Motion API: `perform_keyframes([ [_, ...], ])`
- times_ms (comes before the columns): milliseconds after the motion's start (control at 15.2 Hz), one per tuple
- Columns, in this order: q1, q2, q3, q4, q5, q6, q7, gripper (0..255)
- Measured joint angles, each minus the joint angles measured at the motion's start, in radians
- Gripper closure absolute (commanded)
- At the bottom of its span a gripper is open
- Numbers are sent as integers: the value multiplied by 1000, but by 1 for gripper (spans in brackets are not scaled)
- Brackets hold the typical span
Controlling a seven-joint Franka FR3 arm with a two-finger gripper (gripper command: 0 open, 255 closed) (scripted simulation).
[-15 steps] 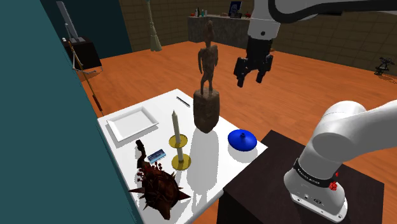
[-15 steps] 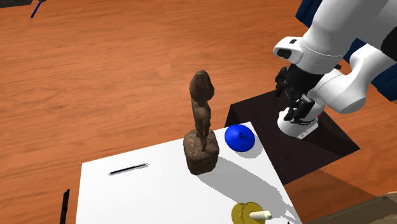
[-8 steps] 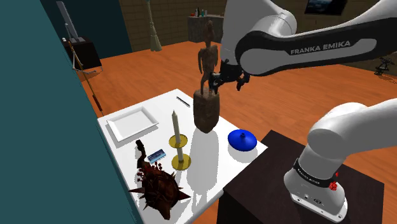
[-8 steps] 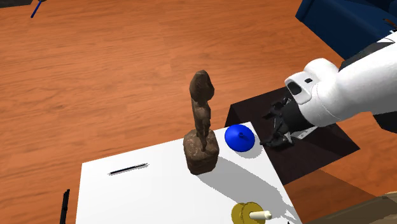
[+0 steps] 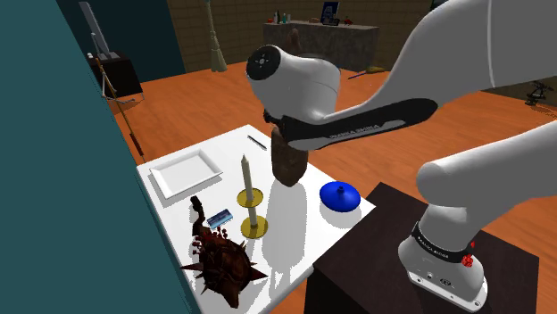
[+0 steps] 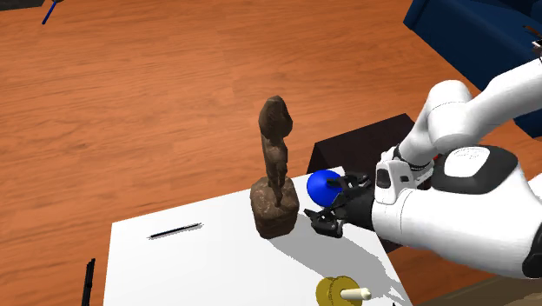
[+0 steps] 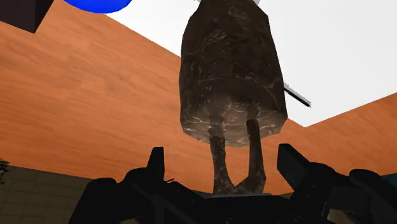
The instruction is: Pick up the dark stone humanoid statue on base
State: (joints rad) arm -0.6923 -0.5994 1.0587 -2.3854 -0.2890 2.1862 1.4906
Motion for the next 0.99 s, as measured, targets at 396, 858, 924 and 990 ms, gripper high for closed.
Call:
perform_keyframes([
  [396, -556, -72, 473, 256, -136, -105, 355, 0],
  [858, -675, -131, 587, 273, -116, -78, 422, 0],
  [924, -682, -134, 595, 270, -114, -72, 427, 0],
  [990, -684, -136, 598, 268, -114, -69, 429, 255],
])
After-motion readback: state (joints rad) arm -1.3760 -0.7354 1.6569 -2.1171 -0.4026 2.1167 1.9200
